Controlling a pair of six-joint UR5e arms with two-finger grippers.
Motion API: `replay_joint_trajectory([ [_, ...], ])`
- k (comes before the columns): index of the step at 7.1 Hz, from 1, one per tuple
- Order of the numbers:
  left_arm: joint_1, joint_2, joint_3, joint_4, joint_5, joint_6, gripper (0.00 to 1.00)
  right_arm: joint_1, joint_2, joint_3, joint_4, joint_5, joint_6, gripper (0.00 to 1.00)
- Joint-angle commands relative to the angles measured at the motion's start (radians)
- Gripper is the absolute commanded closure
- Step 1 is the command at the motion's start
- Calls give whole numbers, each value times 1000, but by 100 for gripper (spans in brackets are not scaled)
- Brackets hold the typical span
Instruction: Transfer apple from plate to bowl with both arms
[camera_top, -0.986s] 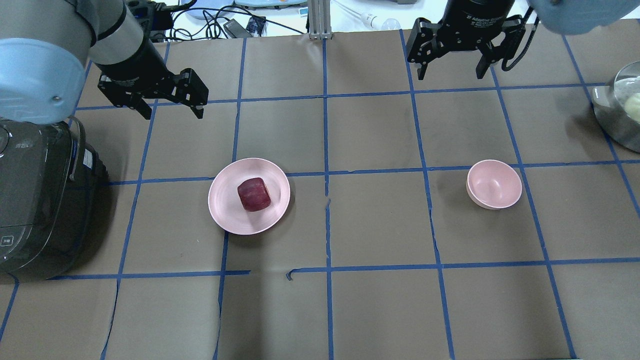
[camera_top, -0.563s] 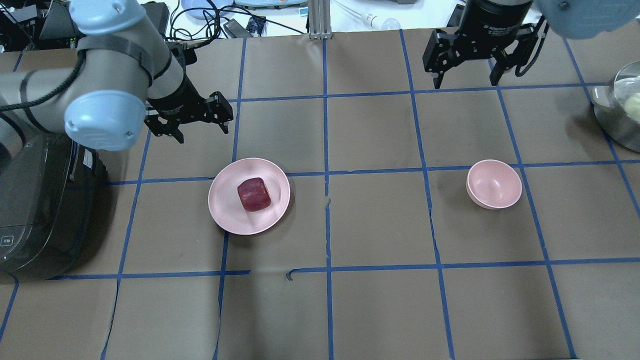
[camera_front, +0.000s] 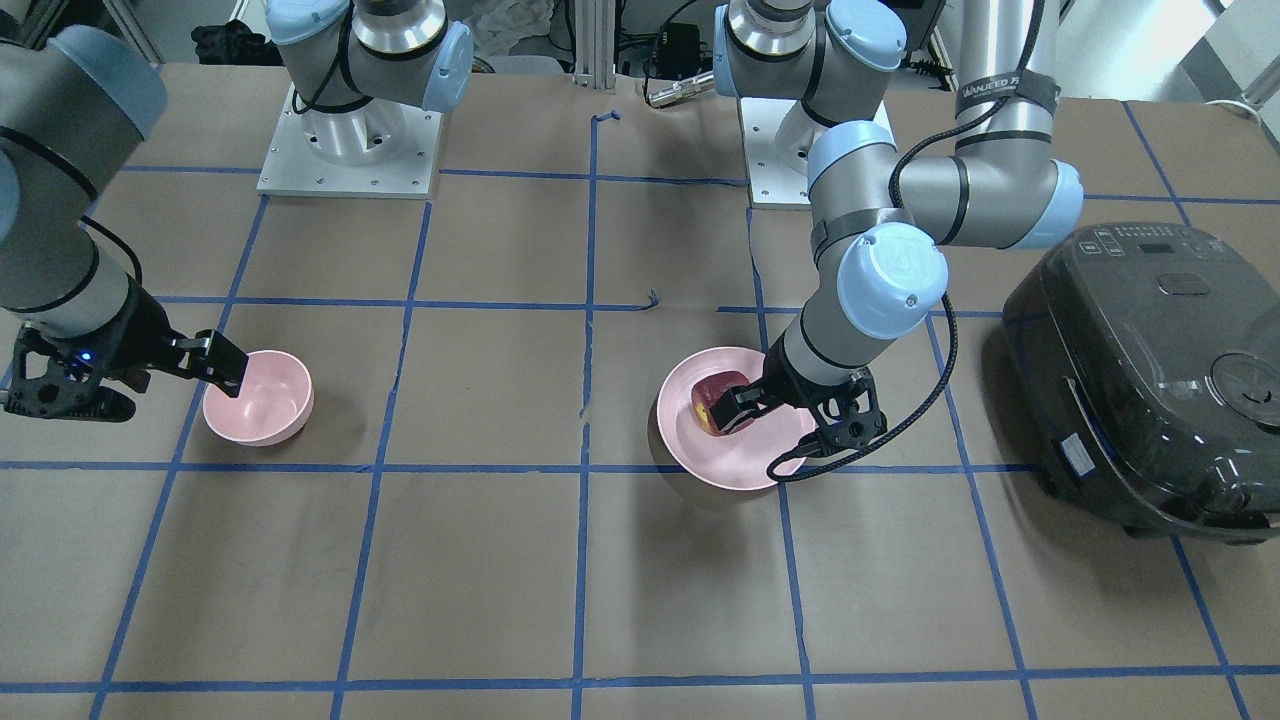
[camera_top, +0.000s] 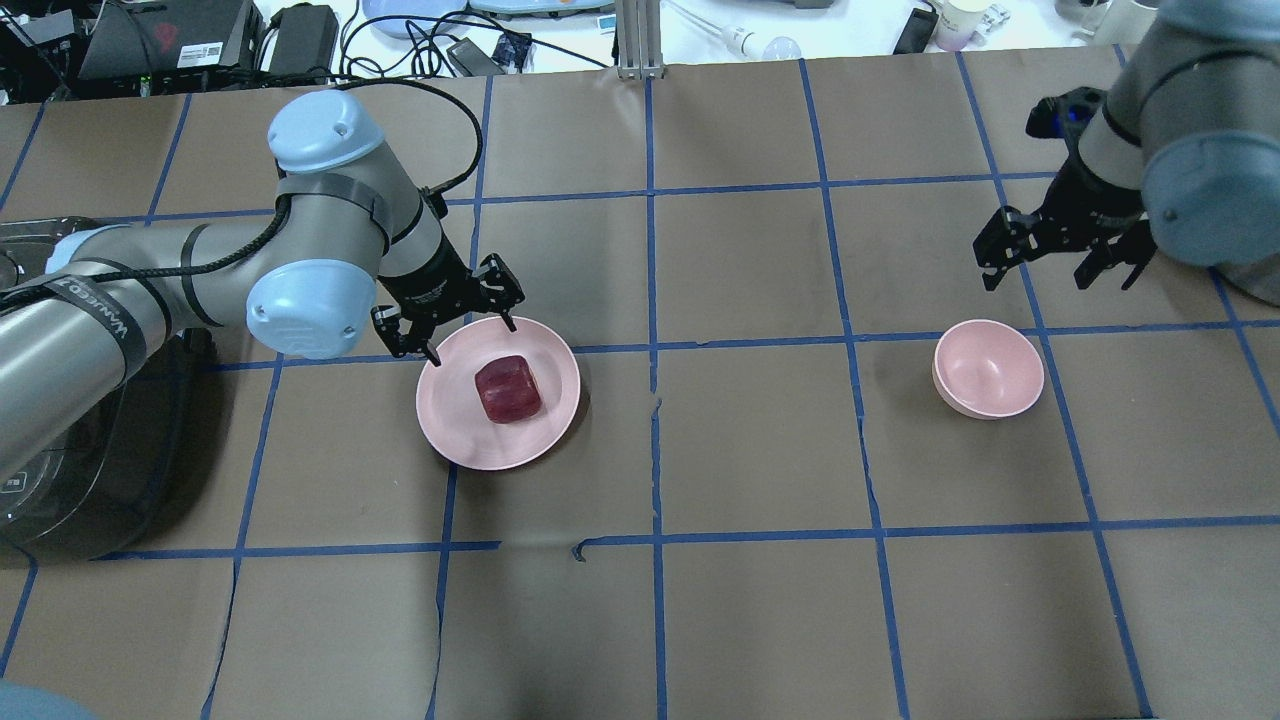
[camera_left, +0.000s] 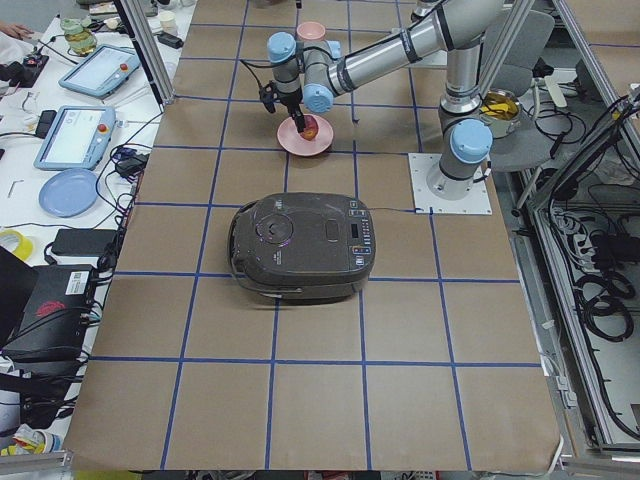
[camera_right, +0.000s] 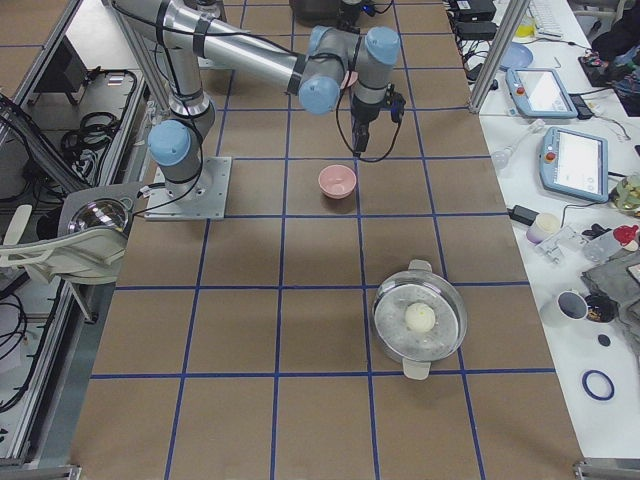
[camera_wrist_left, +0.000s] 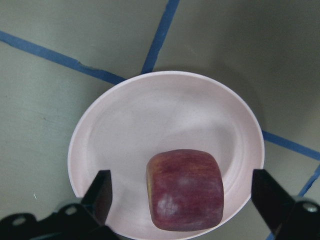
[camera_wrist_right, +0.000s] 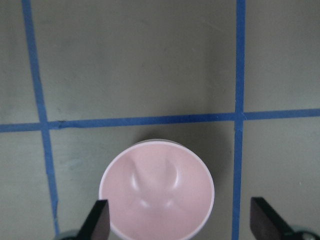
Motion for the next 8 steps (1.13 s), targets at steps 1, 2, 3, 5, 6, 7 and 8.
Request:
replay_joint_trajectory([
  [1,-14,-37,-13,23,-4,-23,0,-65,69,152,-242,4,-83,23],
  [2,-23,-63,-16,23,-2,-20,7,-96,100,158,-243,5,-120,51],
  [3,-37,-77,-16,25,-4,-21,10,-107,103,167,-241,4,-144,84],
  [5,-43,-86,-17,35,-23,17,39,-107,102,161,-230,2,-143,100],
  [6,-49,-85,-20,28,-68,16,60,-104,95,157,-223,7,-132,100],
  [7,-49,-86,-35,28,-60,22,85,-78,88,141,-218,22,-120,100],
  [8,-49,-62,-29,32,-57,40,96,6,88,121,-201,74,-73,100],
])
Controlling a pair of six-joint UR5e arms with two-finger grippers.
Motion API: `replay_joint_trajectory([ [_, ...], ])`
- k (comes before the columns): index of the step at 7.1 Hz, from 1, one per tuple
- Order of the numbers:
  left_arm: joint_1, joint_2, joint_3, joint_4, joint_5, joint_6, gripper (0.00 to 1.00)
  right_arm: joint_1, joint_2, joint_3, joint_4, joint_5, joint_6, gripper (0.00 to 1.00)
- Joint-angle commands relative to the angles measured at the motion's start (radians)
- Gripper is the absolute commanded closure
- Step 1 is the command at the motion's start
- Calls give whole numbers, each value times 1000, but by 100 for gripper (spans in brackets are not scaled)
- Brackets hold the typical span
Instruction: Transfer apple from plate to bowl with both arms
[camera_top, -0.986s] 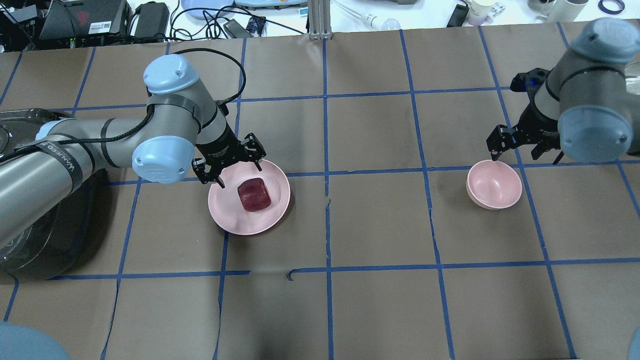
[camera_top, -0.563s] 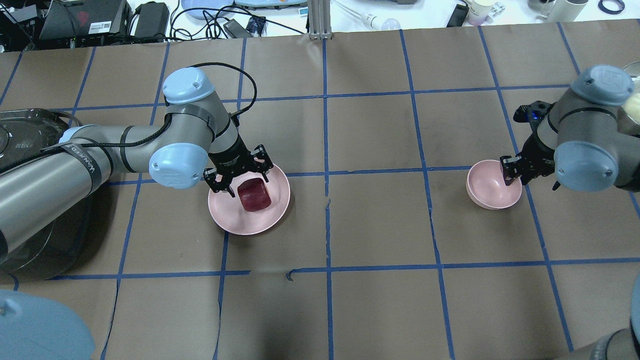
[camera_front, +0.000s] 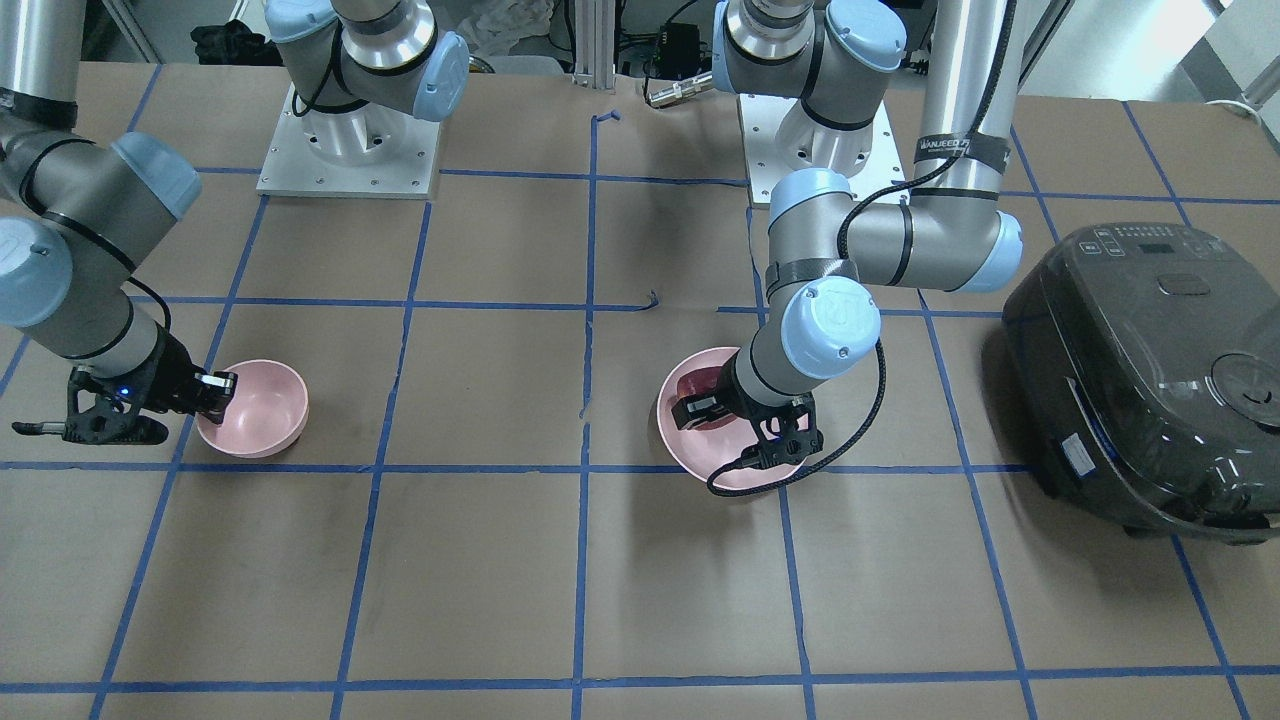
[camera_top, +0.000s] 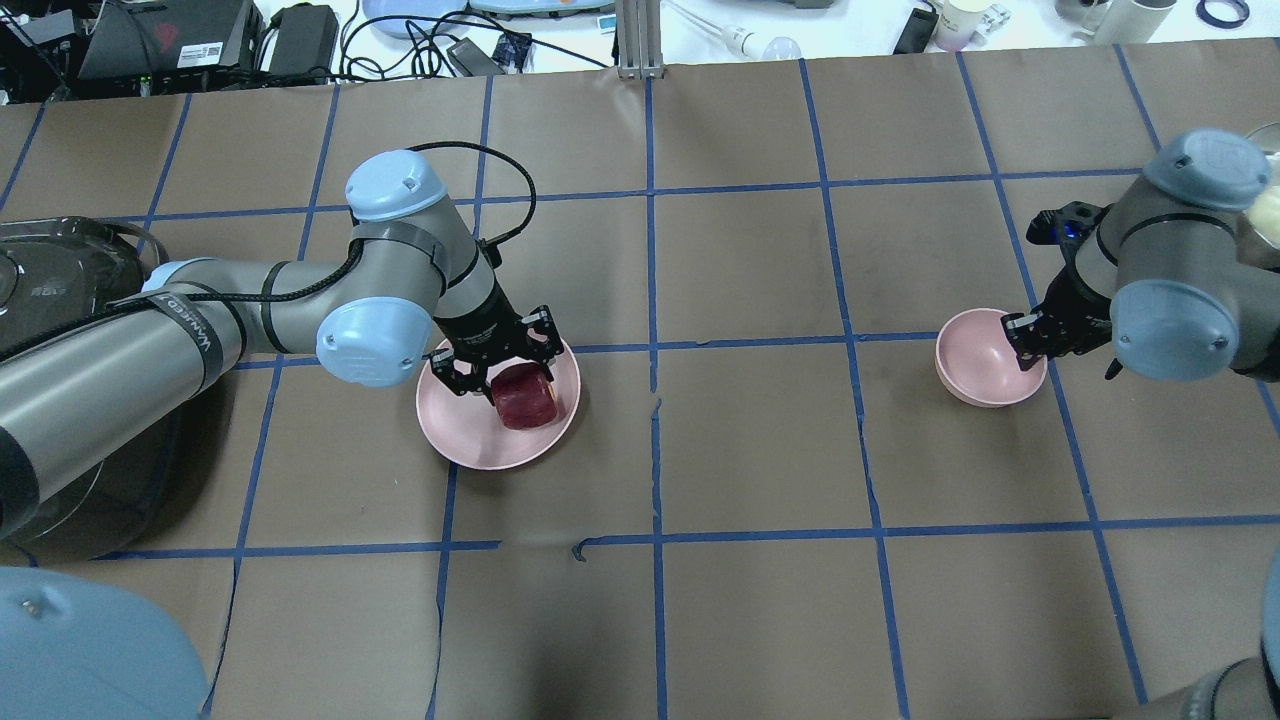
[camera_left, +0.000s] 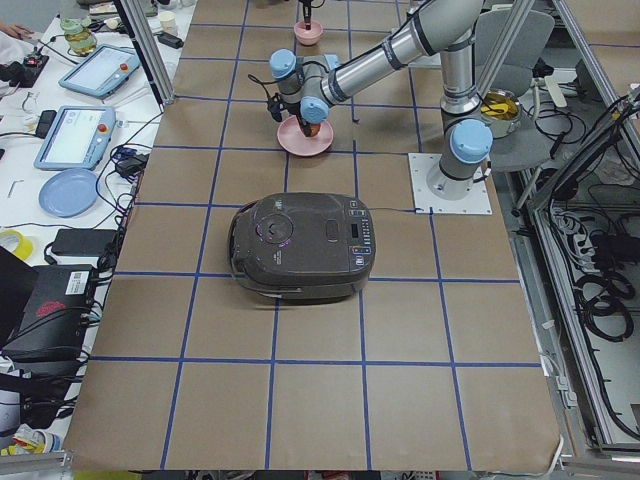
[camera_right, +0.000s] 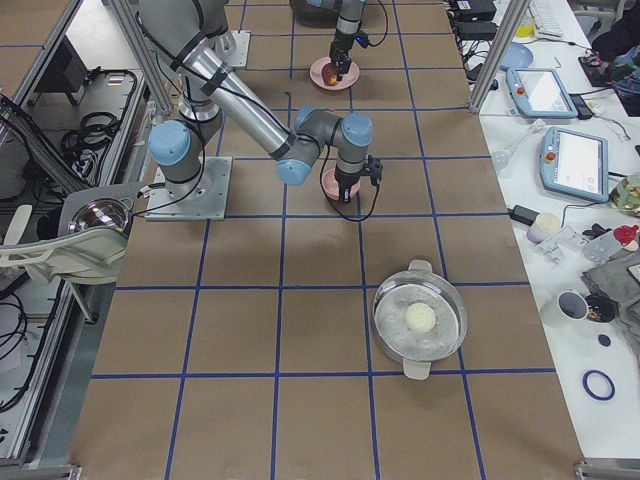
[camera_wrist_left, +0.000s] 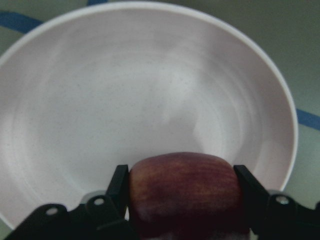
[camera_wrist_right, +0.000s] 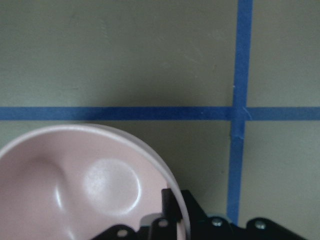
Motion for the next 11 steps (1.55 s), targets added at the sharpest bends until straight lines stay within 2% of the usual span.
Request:
replay_joint_trajectory([
  [1,7,42,36,-8,0,49,97,186,-3,-44,14,48,191,100],
  [2,-2,59,77,-9,0,53,99,287,0,-49,-1,57,267,100],
  [3,-5,86,129,-29,-1,132,100,361,0,-47,-4,71,382,100],
  [4,-12,99,137,-41,2,258,100,430,3,-47,-4,71,453,100],
  [6,-24,101,141,-37,-13,316,100,469,9,-40,0,68,483,100],
  [7,-65,84,130,-31,-15,316,100,469,11,-37,7,69,479,93],
  [8,-112,81,133,-17,-15,295,100,469,11,-31,7,65,470,19],
  [9,-125,79,137,-11,-60,263,100,468,-2,-40,-4,48,469,0],
  [10,-127,73,136,44,-114,232,100,468,-40,-79,17,7,467,0],
  [11,-130,65,136,78,-159,185,100,469,-95,-146,110,-19,467,0],
])
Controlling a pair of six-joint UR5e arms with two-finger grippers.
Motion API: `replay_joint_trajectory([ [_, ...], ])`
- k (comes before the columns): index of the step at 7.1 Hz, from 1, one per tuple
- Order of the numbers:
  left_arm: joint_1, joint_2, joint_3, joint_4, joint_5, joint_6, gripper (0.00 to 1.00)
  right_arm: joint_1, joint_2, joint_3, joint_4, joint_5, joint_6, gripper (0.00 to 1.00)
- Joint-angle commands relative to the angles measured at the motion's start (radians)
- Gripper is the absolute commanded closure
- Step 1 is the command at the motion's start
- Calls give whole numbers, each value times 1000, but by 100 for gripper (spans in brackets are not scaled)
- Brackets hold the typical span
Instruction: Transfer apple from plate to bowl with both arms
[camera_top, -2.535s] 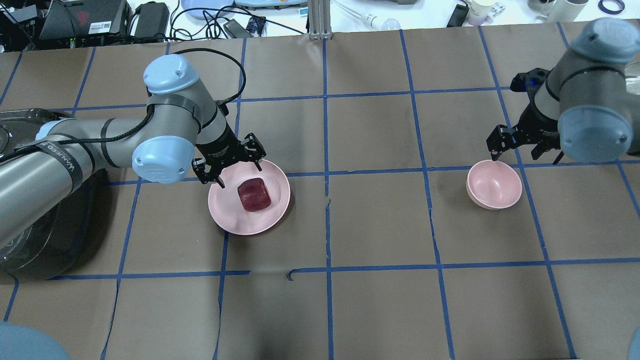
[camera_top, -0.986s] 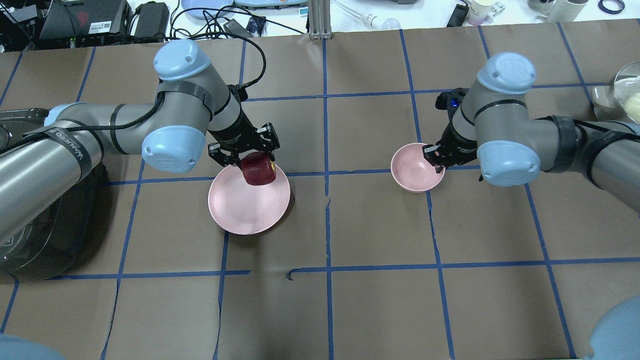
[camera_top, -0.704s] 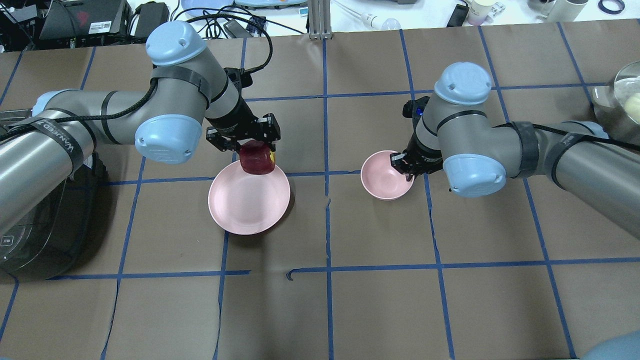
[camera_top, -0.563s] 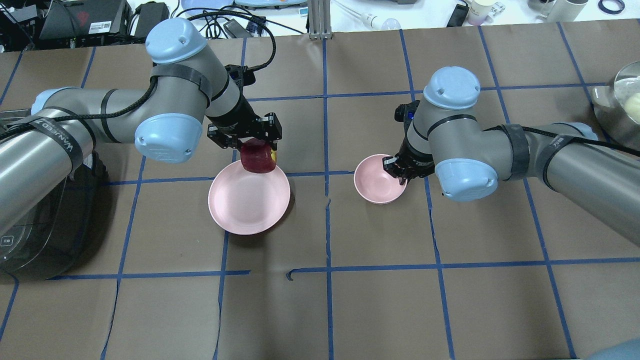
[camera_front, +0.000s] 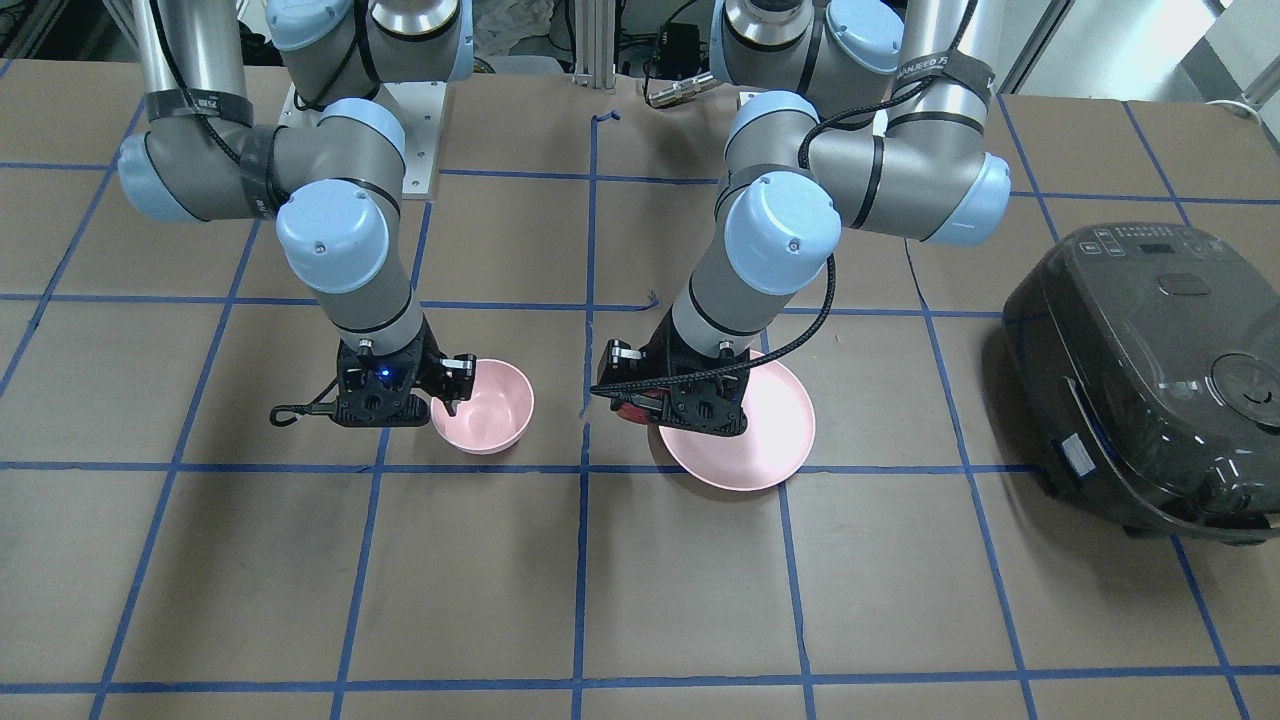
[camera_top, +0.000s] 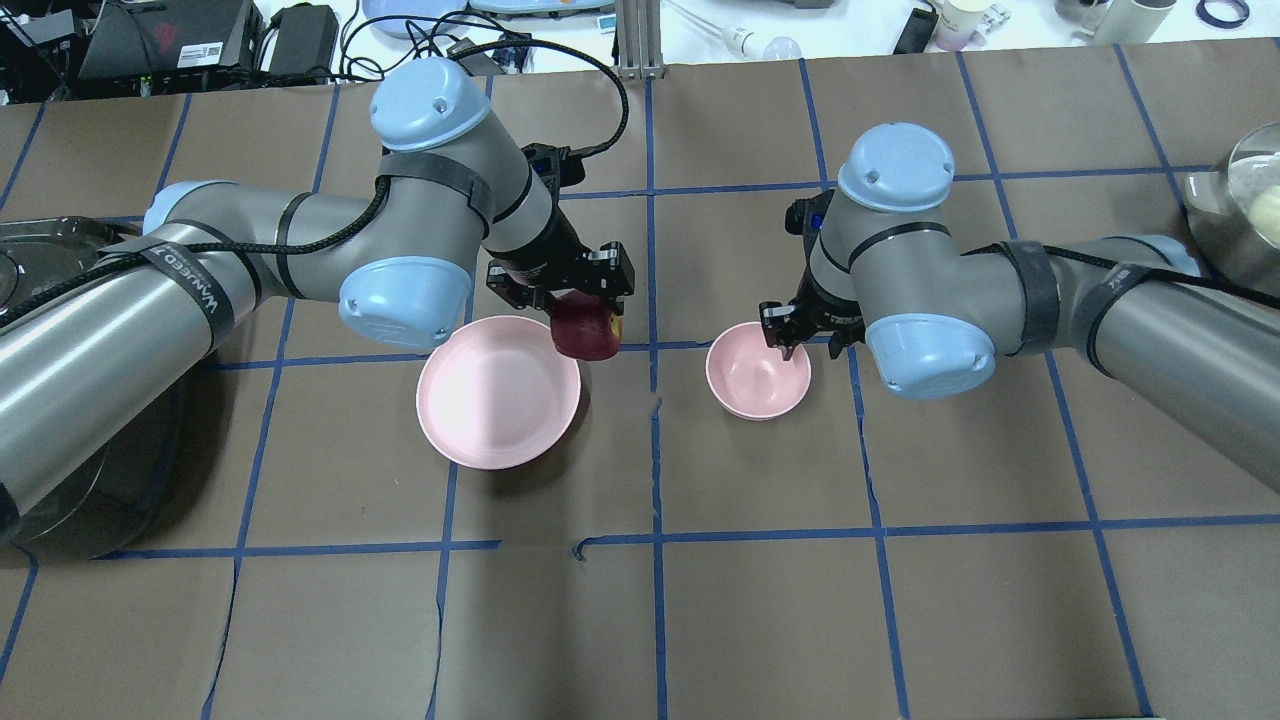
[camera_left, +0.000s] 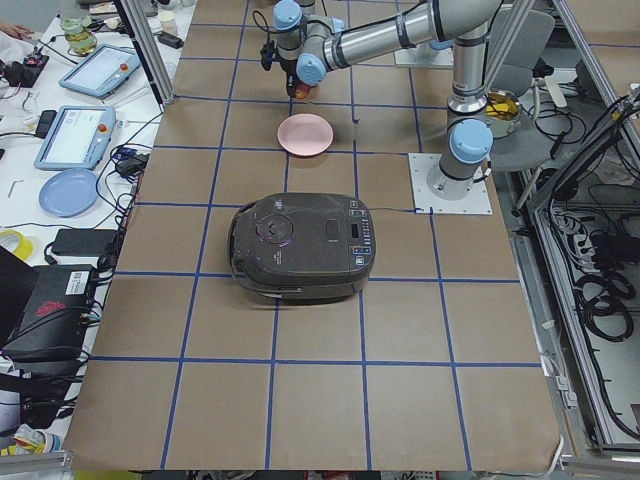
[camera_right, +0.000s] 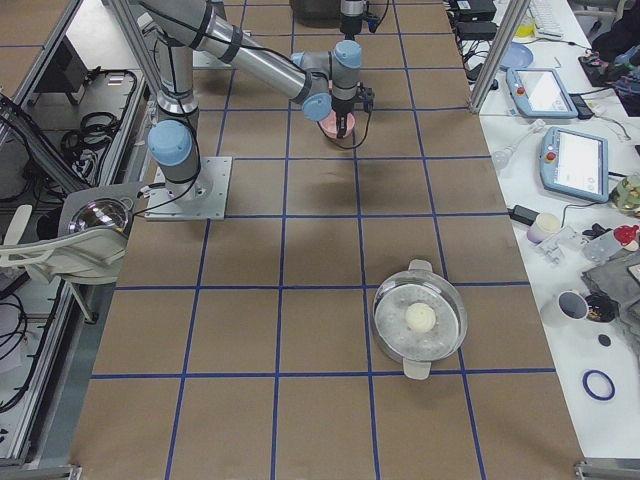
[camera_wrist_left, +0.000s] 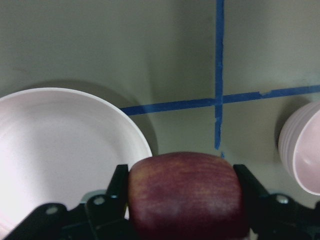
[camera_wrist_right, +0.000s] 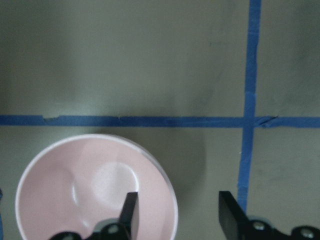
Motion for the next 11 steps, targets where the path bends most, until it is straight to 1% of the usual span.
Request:
replay_joint_trajectory([
  [1,-19,-15,0,66,-95,-92,100,1,-106,-130,180,-39,-1,0],
  [2,-63,-42,0,138,-118,-149,100,0,-143,-198,295,-41,-1,0],
  [3,-95,-71,0,214,-111,-202,100,0,-169,-286,434,-41,-1,0],
  [4,-115,-93,5,223,-109,-230,100,0,-184,-386,548,-41,-1,0],
  [5,-150,-113,12,223,-104,-268,100,0,-181,-448,604,-45,3,0],
  [6,-187,-133,28,258,-101,-405,100,-5,-181,-465,600,-83,2,0],
  [7,-203,-160,35,342,-103,-481,100,-3,-181,-454,603,-100,0,0],
  [8,-227,-180,39,347,-101,-505,100,-2,-183,-453,603,-100,2,0],
  [9,-244,-185,42,347,-92,-505,95,-3,-181,-457,603,-99,2,0],
  [10,-249,-193,40,346,-74,-508,63,-6,-181,-459,594,-102,2,0],
  [11,-252,-197,40,346,-74,-517,37,-10,-181,-460,592,-102,2,0],
])
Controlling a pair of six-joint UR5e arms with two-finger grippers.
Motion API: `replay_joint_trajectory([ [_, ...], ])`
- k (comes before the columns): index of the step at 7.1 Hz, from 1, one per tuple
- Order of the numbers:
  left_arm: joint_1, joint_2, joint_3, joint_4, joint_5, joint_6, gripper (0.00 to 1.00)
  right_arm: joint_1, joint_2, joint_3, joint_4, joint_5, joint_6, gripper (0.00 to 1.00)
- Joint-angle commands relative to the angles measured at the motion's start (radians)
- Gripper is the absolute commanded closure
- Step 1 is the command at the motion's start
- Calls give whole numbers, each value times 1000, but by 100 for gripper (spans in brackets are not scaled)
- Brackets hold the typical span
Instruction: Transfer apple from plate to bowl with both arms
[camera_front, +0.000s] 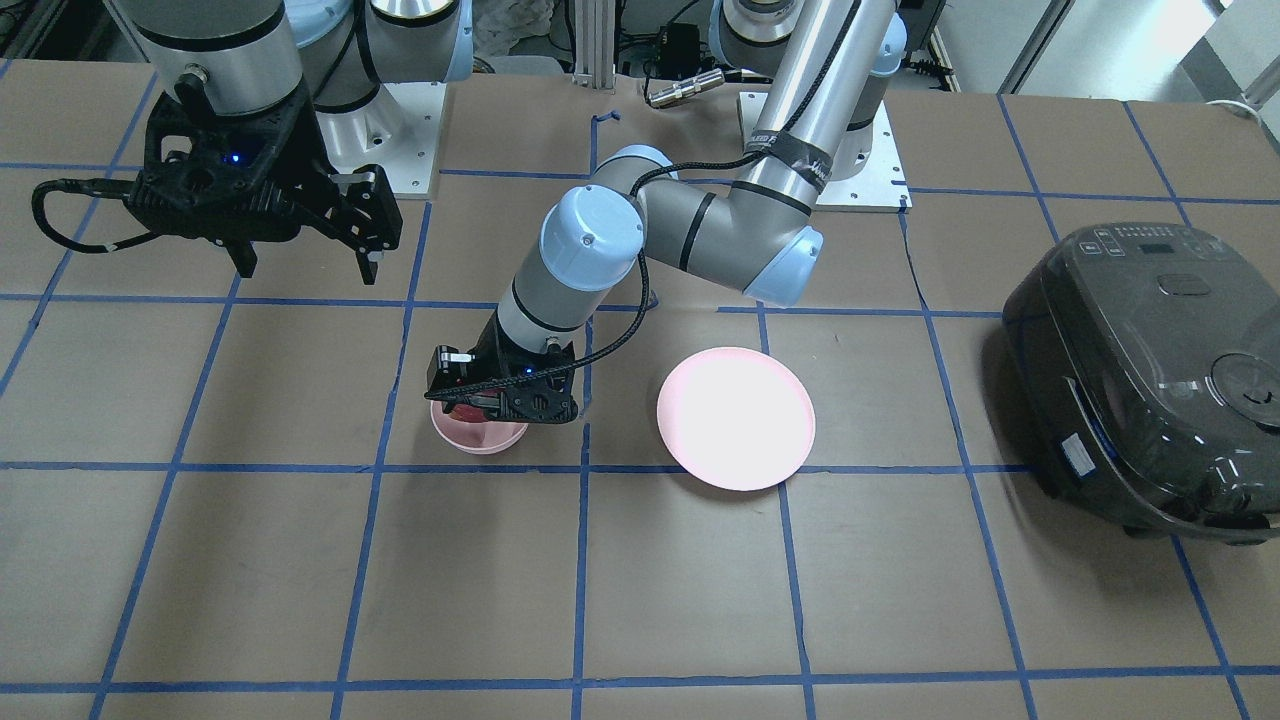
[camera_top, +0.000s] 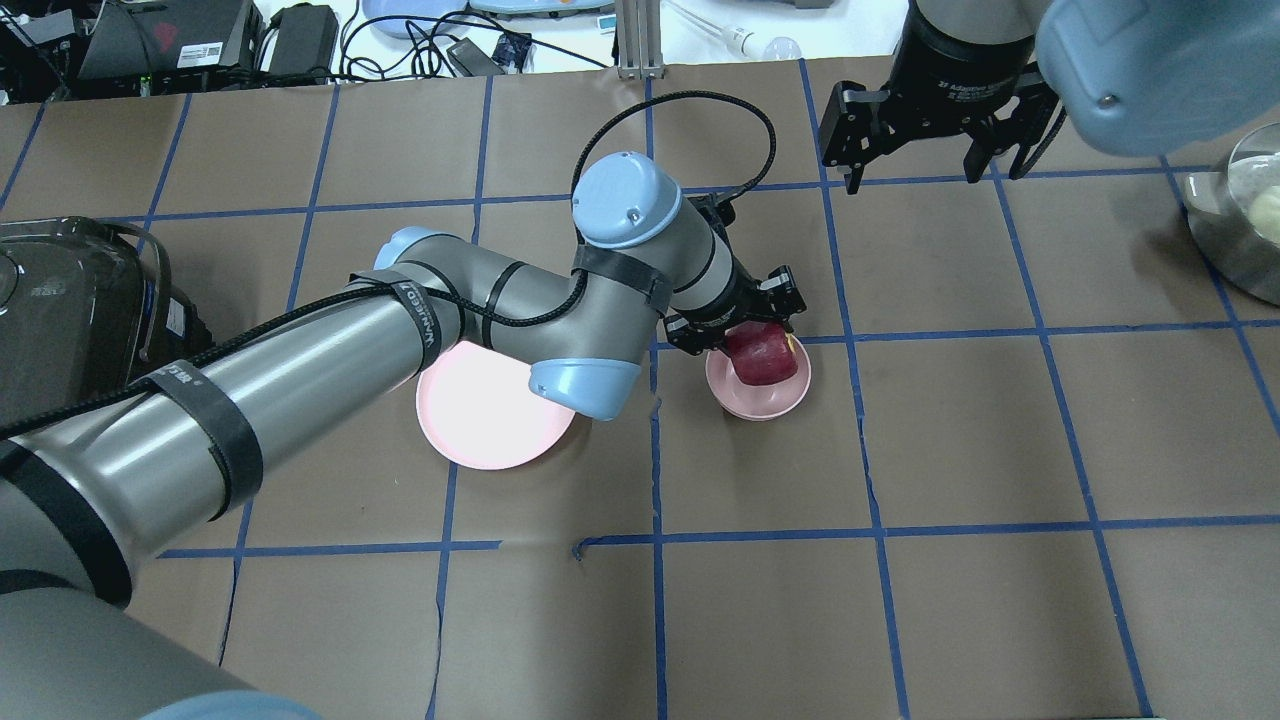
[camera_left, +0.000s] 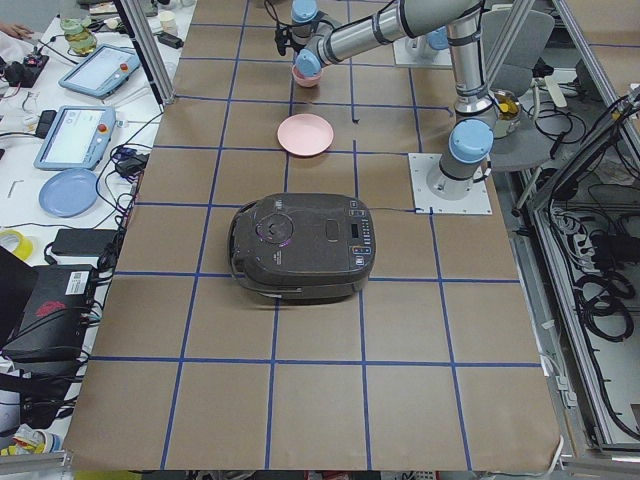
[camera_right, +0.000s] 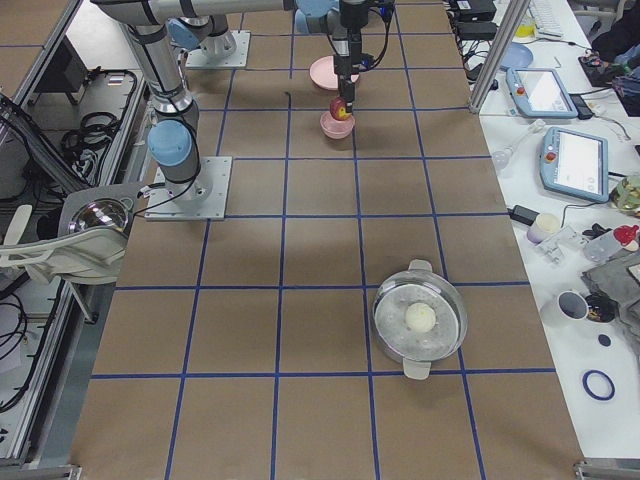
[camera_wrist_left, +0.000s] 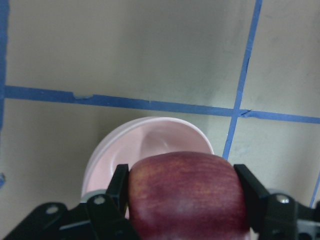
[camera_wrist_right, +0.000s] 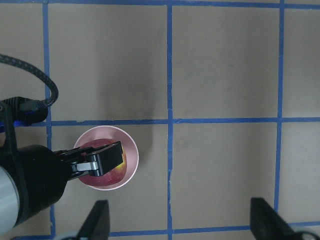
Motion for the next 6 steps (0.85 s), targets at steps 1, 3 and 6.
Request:
replay_joint_trajectory([
  [1,-7,-17,0,1,10,-6,8,-4,2,-1,-6,-1,0,0],
  [3,-7,-22,-4,1,36,11,0,-2,2,1,-6,0,9,0],
  [6,25,62,-12,-27,119,214,0,-4,2,2,-6,3,9,0],
])
